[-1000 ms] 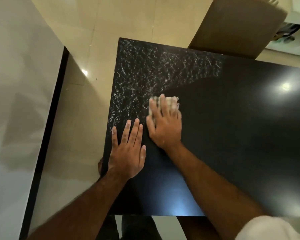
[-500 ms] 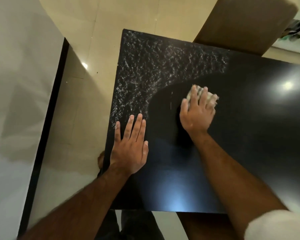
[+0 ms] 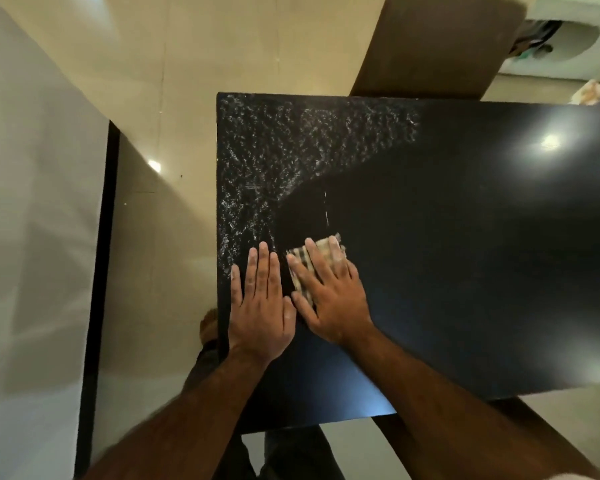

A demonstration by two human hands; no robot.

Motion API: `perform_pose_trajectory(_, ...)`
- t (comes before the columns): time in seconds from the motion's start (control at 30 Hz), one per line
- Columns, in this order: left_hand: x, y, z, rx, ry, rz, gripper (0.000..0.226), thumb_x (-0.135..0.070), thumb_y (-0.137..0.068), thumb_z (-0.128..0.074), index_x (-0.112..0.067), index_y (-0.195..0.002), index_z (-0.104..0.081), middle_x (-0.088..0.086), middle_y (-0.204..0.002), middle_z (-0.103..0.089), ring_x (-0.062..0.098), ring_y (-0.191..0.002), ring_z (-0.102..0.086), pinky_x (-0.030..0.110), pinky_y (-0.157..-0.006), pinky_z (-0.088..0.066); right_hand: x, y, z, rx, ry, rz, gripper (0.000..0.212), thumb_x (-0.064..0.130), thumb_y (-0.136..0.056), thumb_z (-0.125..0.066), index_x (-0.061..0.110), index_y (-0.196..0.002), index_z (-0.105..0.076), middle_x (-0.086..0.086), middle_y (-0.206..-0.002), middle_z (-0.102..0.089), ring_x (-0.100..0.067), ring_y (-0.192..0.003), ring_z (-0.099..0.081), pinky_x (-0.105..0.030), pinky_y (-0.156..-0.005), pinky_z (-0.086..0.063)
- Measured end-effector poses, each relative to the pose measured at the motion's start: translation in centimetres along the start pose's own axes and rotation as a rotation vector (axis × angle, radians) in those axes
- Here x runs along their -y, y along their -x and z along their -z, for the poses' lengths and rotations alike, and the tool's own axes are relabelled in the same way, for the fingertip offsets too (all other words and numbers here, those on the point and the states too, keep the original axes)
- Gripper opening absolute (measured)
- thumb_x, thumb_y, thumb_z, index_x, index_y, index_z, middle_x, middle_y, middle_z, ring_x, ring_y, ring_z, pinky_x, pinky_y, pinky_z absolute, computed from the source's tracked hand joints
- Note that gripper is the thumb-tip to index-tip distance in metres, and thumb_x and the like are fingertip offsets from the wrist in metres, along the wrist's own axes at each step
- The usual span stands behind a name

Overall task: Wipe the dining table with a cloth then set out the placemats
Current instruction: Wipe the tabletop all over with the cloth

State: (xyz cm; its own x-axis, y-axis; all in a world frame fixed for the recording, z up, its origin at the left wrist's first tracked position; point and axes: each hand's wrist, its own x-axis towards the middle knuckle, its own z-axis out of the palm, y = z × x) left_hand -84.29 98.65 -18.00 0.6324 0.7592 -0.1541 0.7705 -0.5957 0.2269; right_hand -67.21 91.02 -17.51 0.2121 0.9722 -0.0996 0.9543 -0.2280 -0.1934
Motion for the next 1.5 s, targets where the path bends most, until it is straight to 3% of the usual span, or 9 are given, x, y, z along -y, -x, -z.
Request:
perform_pose_trajectory(0.17,0.9,0.2,0.9,0.05,0.137,-0.13,0.092,-0.04,-0.099,-0.049,-0.002,-0.175,-0.014,0.017,-0.186,0.002,0.031,-0.173,0.002,0.062,-0.138,-0.01,1.0,2.7,-0.1,0.008,-0.005,-0.409,0.077,0.063,-0.108,-0.046,0.039,-0.177,-0.022,-0.003,-0.187,-0.01,-0.041,-0.172,-0.004,-0.059,-0.126,-0.034)
perform_pose_trajectory(0.33,3.9,0.3,2.0,0.163,0.358,-0.484,0.091,-0.04,-0.1,-0.043,-0.002,-0.176,-0.011,0.014,-0.186,0.006,0.033,-0.173,0.005,0.062,-0.137,-0.009,7.1,2.6,-1.1,-0.001,-0.065,-0.787,0.074,0.062,-0.111,-0.033,0.034,-0.178,-0.018,-0.009,-0.188,-0.004,-0.044,-0.172,0.0,-0.065,-0.129,-0.033)
perform_pose_trajectory(0.5,8.3,-0.9,3.6,0.418,0.436,-0.788,0.087,-0.046,-0.105,-0.035,-0.008,-0.177,-0.002,0.004,-0.187,0.013,0.027,-0.173,0.013,0.058,-0.139,-0.004,13.3,2.7,-1.5,0.129,-0.217,-0.808,0.08,0.067,-0.115,-0.03,0.041,-0.176,0.014,-0.002,-0.183,0.03,-0.04,-0.166,0.031,-0.055,-0.134,0.001)
perform_pose_trajectory(0.57,9.4,-1.5,4.5,0.49,0.37,-0.876,0.086,-0.049,-0.107,-0.031,-0.011,-0.177,0.003,0.001,-0.186,0.018,0.022,-0.172,0.018,0.054,-0.14,0.0,14.5,2.6,-1.4,0.114,-0.333,-0.78,0.077,0.061,-0.117,-0.033,0.04,-0.177,0.01,0.002,-0.182,0.031,-0.035,-0.165,0.036,-0.051,-0.133,0.008)
perform_pose_trajectory(0.67,10.1,-2.6,5.5,0.443,0.206,-0.991,0.083,-0.059,-0.115,-0.021,-0.009,-0.176,0.007,0.004,-0.185,0.02,0.022,-0.171,0.021,0.05,-0.14,0.001,14.7,2.8,-0.2,-0.047,-0.598,-0.774,0.061,0.043,-0.122,-0.034,0.037,-0.178,-0.012,0.009,-0.187,0.005,-0.014,-0.17,0.022,-0.051,-0.141,0.003)
perform_pose_trajectory(0.83,8.3,-3.8,4.8,0.379,-0.124,-1.024,0.087,-0.061,-0.115,-0.023,-0.006,-0.176,0.004,0.013,-0.185,0.014,0.03,-0.17,0.021,0.054,-0.14,-0.006,17.3,6.9,0.8,-0.311,-0.774,-1.066,0.055,0.034,-0.12,-0.043,0.034,-0.174,-0.033,0.019,-0.183,-0.007,-0.01,-0.171,-0.007,-0.043,-0.14,-0.015)
perform_pose_trajectory(1.07,6.0,0.5,3.3,0.4,-0.241,-0.964,0.083,-0.054,-0.114,-0.018,-0.007,-0.175,0.013,0.015,-0.183,0.022,0.034,-0.171,0.019,0.055,-0.139,0.001,23.0,12.1,-2.5,-0.124,-0.659,-1.022,0.062,0.024,-0.116,-0.045,0.029,-0.175,-0.028,0.014,-0.184,-0.004,-0.015,-0.171,0.009,-0.035,-0.133,0.003)
perform_pose_trajectory(1.27,11.5,3.4,3.7,0.375,-0.221,-1.034,0.081,-0.05,-0.112,-0.018,-0.01,-0.175,0.014,0.011,-0.184,0.023,0.03,-0.171,0.019,0.055,-0.139,-0.007,25.4,12.6,-3.1,-0.14,-0.662,-1.112,0.062,0.023,-0.115,-0.047,0.032,-0.175,-0.032,0.014,-0.186,-0.004,-0.014,-0.172,0.009,-0.054,-0.139,-0.016)
perform_pose_trajectory(1.5,13.6,-3.1,5.3,0.35,-0.239,-1.018,0.081,-0.051,-0.113,-0.022,-0.015,-0.176,0.015,0.006,-0.184,0.023,0.028,-0.172,0.016,0.055,-0.139,-0.011,24.1,9.1,-3.1,-0.025,-0.415,-1.11,0.071,0.047,-0.115,-0.039,0.029,-0.178,-0.014,0.002,-0.187,0.004,-0.03,-0.172,0.014,-0.056,-0.136,-0.021)
